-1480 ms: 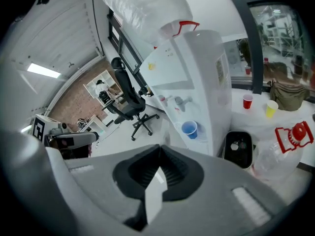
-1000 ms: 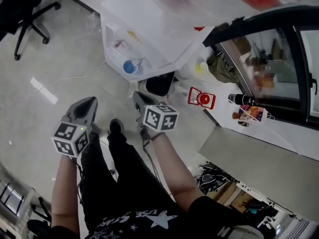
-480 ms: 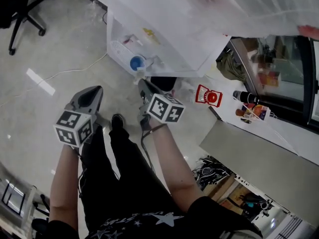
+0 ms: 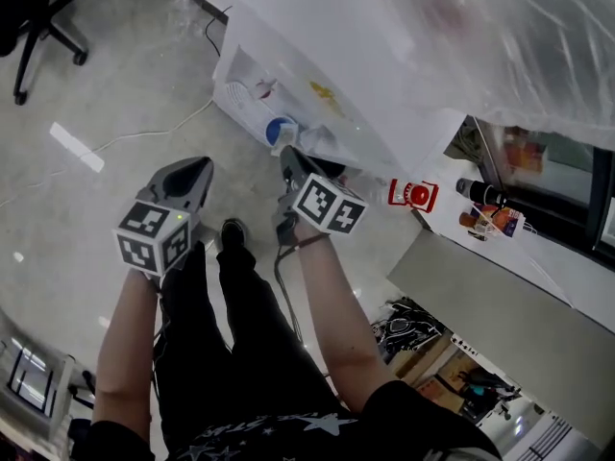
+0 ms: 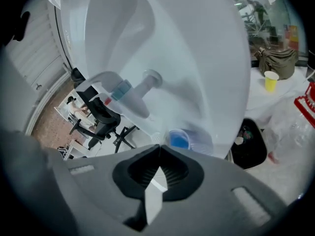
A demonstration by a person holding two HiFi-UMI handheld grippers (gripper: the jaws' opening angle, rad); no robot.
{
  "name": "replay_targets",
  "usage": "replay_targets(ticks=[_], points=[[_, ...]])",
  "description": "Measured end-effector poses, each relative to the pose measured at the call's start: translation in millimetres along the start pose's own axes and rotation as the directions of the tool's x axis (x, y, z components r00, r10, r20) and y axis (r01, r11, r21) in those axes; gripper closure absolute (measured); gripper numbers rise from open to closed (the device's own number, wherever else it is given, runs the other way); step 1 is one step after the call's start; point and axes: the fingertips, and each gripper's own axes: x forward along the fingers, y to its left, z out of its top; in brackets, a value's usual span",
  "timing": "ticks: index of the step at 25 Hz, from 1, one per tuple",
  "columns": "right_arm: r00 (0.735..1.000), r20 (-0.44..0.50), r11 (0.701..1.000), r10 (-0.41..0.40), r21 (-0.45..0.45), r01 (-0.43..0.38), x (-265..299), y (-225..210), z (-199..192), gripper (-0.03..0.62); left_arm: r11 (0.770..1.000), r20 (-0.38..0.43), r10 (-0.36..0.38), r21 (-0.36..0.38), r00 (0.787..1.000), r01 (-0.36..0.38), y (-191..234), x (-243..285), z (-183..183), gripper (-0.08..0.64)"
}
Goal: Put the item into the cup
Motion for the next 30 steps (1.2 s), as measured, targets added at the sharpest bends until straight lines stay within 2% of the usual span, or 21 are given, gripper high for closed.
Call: replay_targets(ticks=[8, 14, 26, 30], points=[[0.998, -0.027, 0.998, -0.063, 0.010, 0.063, 20, -14, -4, 0.591, 1.000, -0.021, -0.016, -0.019, 1.000, 0.015, 11, 12, -7, 0.552], [0.996, -0.053, 0.996, -0.068, 0.058, 0.071, 27, -16, -6, 0.591, 0.999, -0.032, -0.022, -0.026, 0.999, 0.021, 15, 17, -4, 0.552], [0.990, -0.053, 0.991, -0.134, 0.019, 0.135, 23, -25, -5, 0.589, 0.999, -0.041, -0.042, -0.020, 0.998, 0.041, 8, 25, -5, 0.552], [0.990, -0.052, 0.991, -0.133, 0.018, 0.134, 18, -23, -4, 0.589, 0.999, -0.042, -0.046, -0.016, 0.998, 0.046, 4, 26, -5, 0.552]])
